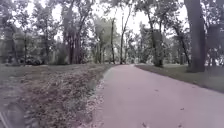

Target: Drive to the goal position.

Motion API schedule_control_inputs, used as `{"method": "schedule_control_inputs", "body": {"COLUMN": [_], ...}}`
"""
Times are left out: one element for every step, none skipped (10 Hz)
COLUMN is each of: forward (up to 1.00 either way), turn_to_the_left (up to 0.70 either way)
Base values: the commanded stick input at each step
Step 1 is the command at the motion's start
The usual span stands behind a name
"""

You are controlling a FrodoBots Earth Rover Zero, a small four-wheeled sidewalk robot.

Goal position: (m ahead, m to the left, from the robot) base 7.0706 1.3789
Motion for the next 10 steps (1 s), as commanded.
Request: {"method": "schedule_control_inputs", "body": {"forward": [0.69, 0.68, 0.68, 0.69, 0.69, 0.69, 0.69, 0.69, 0.69, 0.69], "turn_to_the_left": [0.00, 0.00, 0.00, 0.00, 0.00, 0.02, 0.12, 0.14, 0.14, 0.14]}}
